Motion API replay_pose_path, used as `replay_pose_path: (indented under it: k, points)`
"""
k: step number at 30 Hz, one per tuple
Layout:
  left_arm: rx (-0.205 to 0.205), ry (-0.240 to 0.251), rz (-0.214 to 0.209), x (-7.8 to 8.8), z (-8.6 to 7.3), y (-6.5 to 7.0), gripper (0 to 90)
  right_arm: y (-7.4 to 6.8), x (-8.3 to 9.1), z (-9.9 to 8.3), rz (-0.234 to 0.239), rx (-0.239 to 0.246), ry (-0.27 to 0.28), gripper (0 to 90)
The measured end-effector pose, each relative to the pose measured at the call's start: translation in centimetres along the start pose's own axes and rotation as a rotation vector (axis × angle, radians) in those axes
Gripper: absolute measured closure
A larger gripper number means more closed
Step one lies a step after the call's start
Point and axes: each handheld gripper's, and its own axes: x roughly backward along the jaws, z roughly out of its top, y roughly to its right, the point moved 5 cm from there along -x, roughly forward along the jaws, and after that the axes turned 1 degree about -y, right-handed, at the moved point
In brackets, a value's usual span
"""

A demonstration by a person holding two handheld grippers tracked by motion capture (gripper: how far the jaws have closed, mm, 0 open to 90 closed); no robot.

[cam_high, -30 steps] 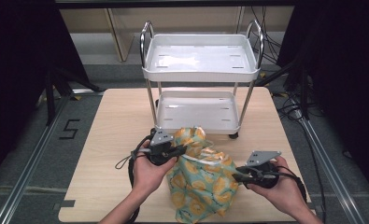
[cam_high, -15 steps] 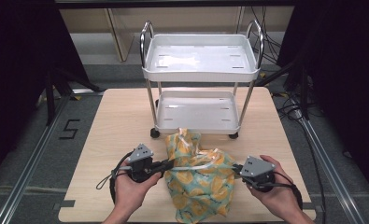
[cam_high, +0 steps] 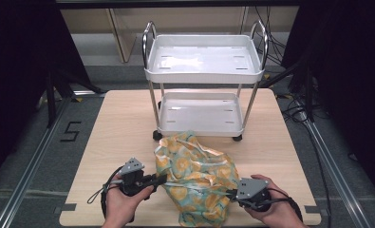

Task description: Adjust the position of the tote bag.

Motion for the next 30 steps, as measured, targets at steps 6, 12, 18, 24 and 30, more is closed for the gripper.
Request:
replay_pose_path:
  k: [6,12,18,24,30]
  points:
    - [-0.007,-0.046,0.021,-0.5,-1.3,-0.5,75.0,0.2,-0.5,-0.2,-0.007,-0.018,-0.007,84.4]
    - [-0.026,-0.121,0.032,-0.9,-2.1,-0.9,72.5,0.1,-0.7,-0.6,0.003,-0.052,-0.021,79.2]
    - [-0.022,-0.102,0.033,-0.4,-2.1,-0.9,73.7,0.6,0.2,-0.8,0.036,-0.143,0.033,64.9]
    - [-0.03,-0.126,0.028,-0.7,-2.3,-0.8,78.6,3.1,2.8,0.3,0.03,-0.328,0.201,46.9]
    - [-0.068,-0.15,0.046,-0.8,-2.4,-0.9,79.6,5.7,4.0,1.5,-0.004,-0.42,0.289,45.8]
